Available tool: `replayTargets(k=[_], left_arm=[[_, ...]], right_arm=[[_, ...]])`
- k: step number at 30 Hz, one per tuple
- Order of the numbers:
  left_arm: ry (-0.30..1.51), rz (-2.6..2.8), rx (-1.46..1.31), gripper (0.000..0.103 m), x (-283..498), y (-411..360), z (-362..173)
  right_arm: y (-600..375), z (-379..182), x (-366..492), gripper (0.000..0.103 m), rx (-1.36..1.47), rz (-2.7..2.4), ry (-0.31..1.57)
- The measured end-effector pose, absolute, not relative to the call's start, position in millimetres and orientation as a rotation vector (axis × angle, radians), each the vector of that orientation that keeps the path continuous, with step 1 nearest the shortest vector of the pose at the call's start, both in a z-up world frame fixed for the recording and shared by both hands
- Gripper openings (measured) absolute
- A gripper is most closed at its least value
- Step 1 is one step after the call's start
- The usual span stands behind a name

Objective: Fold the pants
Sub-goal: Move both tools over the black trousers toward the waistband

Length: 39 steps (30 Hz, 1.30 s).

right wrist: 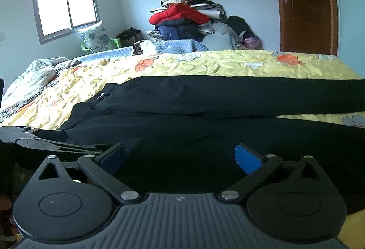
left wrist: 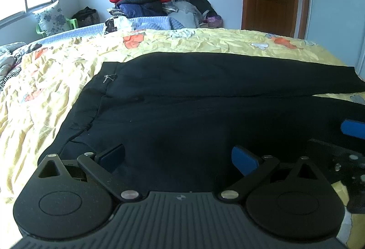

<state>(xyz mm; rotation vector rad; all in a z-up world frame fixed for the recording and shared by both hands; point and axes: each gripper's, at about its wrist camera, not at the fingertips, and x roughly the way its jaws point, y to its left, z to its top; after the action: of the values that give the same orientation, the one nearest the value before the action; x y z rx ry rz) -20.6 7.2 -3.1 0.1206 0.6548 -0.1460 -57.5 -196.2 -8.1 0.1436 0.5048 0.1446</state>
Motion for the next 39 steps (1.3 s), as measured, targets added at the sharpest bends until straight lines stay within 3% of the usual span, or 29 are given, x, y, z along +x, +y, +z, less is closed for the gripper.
replayTargets(k=[21, 39], left_arm=[[0.603, -0.125, 0.145, 0.102, -20.5, 13.1, -2.8], [0.674, -0.049, 0.098, 0.102, 11.1, 40.5, -11.1]], right_arm=[[-192.6, 5.0, -47.6, 0.103, 0.017, 0.171, 0.498], [-188.4, 30.6, 1.3, 0.103, -0.076, 0.218, 0.493]])
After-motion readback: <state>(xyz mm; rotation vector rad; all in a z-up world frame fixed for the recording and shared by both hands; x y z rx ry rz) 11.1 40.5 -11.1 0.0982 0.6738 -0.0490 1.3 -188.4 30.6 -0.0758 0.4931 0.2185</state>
